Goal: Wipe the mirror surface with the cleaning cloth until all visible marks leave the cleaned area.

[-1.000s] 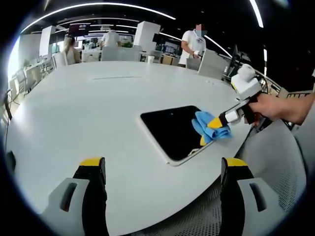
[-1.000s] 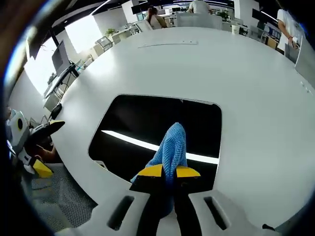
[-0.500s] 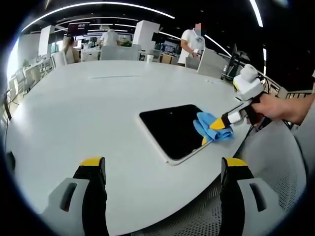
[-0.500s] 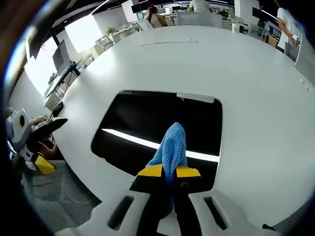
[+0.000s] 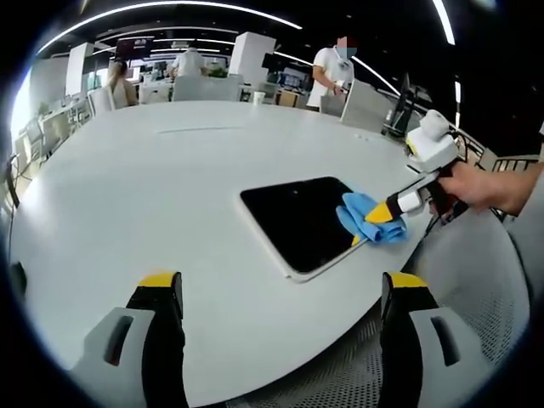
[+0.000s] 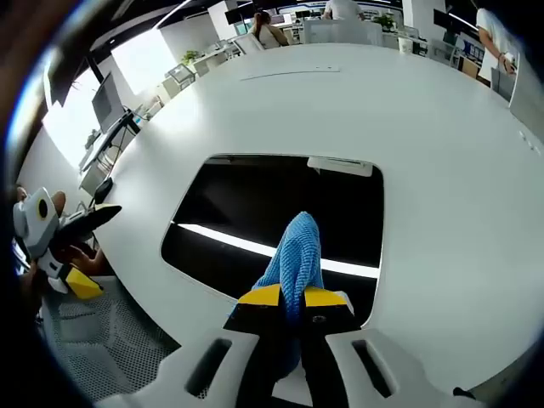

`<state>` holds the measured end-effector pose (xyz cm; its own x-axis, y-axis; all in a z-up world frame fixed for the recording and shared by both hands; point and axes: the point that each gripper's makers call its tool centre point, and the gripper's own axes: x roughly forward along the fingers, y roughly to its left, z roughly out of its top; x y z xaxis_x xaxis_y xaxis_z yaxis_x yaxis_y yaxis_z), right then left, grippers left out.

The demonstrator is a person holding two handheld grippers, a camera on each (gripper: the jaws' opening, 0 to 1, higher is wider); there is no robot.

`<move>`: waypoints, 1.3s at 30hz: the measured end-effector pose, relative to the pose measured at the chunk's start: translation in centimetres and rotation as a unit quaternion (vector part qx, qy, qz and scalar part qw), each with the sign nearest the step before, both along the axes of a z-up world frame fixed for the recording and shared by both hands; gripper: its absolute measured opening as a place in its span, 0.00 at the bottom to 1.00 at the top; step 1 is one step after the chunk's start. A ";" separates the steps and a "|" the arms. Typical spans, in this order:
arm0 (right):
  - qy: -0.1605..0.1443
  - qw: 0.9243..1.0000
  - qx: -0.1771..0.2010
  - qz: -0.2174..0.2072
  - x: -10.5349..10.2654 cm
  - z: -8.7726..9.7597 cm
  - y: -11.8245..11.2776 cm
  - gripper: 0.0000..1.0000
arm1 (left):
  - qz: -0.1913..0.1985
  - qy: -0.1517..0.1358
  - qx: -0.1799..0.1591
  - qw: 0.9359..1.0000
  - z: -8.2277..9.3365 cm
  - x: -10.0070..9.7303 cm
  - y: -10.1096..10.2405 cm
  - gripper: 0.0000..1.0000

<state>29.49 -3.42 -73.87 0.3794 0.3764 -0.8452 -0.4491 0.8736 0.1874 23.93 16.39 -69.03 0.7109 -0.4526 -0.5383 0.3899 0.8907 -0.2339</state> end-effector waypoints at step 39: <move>0.008 1.000 0.008 0.001 0.2 0.0 -1.6 0.02 | 0.011 -0.013 -0.008 1.000 0.5 0.3 0.3 0.97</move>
